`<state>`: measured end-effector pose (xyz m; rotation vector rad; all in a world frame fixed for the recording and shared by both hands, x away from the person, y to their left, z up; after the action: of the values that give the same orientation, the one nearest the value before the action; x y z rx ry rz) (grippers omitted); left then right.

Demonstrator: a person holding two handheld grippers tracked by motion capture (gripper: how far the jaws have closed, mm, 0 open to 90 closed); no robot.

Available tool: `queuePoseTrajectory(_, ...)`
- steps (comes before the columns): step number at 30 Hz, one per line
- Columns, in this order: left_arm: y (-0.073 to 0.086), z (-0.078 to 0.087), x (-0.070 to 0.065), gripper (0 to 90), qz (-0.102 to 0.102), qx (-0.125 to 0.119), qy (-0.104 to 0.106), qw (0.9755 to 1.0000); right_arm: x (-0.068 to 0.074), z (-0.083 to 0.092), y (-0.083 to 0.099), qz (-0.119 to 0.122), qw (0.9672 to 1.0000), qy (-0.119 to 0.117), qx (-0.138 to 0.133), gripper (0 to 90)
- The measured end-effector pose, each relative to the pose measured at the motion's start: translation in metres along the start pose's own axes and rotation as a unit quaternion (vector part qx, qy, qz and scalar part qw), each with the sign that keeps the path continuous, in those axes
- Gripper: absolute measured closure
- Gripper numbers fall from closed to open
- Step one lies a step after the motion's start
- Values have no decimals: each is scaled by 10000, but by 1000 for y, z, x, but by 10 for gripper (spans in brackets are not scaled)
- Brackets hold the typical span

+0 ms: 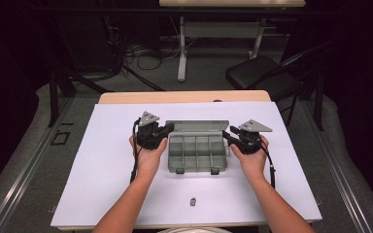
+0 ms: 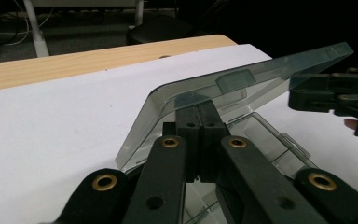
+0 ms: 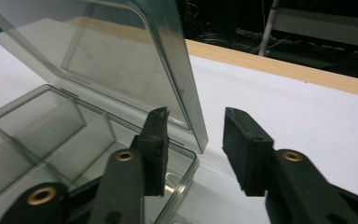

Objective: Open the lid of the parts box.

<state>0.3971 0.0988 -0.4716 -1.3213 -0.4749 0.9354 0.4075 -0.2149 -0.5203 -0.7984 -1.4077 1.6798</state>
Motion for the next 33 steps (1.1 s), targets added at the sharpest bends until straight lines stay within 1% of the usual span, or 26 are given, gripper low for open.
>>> queuePoseTrajectory(1,0,0,0,900,0,0,0,10000,0,0,0,0,10000,0,0,626)
queuePoseTrajectory(4,0,0,0,900,-3,-4,2,10000,-1,-6,4,9,10000,1,-28,667)
queuePoseTrajectory(7,0,0,-1,900,-8,0,3,10000,0,-12,9,32,10000,58,-6,695)
queuePoseTrajectory(9,1,0,-1,900,-13,7,10,10000,-1,-16,13,-26,10000,43,-36,714)
queuePoseTrajectory(11,1,0,-1,900,-9,8,12,10000,-2,-17,14,-15,10000,15,-64,727)
queuePoseTrajectory(13,1,0,-1,900,2,11,17,10000,-2,-17,15,3,10000,5,-55,730)
queuePoseTrajectory(16,2,0,0,900,-3,2,33,10000,-3,-17,17,92,9998,-98,-133,758)
queuePoseTrajectory(18,2,0,1,900,-21,27,28,10000,-3,-17,17,130,9998,-124,-114,768)
queuePoseTrajectory(21,2,0,1,900,-4,36,14,10000,-5,-18,20,124,9998,-134,-116,792)
queuePoseTrajectory(22,2,0,1,900,-9,35,14,10000,-6,-18,20,168,9997,-138,-96,803)
queuePoseTrajectory(24,3,1,1,900,-5,53,-4,10000,-6,-18,21,173,9997,-129,-119,810)
queuePoseTrajectory(27,4,0,1,900,-5,43,26,10000,-6,-18,21,180,9997,-118,-121,816)
queuePoseTrajectory(33,8,0,1,894,-2,172,46,9998,-6,-18,21,203,9997,-116,-106,824)
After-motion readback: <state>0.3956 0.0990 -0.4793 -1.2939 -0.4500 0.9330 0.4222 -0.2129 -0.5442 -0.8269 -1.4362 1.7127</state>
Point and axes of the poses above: each handheld gripper's, and its own axes: z roughly backward along the jaws, y roughly out of its underside, x roughly to its left, the point moved 1 cm from there along -z, roughly forward along the jaws, and after that the axes turned 13 degrees about -x, right-handed, at the moved point
